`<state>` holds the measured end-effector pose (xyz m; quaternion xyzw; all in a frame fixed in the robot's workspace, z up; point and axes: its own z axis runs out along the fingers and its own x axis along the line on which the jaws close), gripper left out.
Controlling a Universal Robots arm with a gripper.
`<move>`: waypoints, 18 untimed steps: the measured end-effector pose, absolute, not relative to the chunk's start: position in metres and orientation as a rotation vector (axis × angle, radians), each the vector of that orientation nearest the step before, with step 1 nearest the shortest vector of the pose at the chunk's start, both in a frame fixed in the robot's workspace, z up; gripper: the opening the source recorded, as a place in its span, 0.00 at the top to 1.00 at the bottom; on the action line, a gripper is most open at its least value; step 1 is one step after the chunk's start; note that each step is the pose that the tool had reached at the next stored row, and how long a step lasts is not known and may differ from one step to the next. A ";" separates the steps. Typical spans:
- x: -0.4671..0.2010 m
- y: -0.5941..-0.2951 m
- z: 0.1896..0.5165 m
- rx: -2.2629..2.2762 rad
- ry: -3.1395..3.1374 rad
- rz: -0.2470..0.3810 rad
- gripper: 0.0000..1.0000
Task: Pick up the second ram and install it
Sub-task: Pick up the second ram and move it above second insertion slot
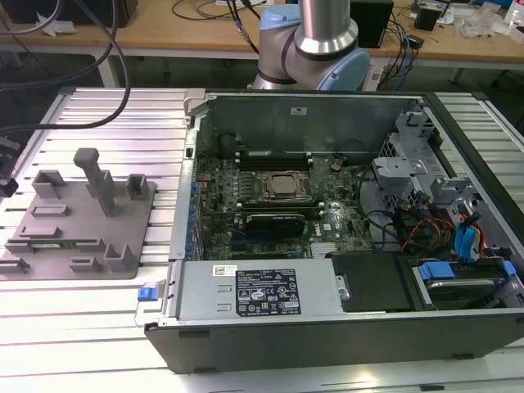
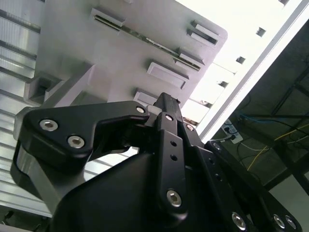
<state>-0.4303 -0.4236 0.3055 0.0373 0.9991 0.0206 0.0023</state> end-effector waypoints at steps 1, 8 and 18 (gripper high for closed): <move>-0.430 -0.424 0.306 0.117 3.134 0.065 0.92; -0.420 -0.425 0.302 0.099 3.135 0.062 0.92; -0.420 -0.425 0.285 -0.494 3.105 0.062 0.92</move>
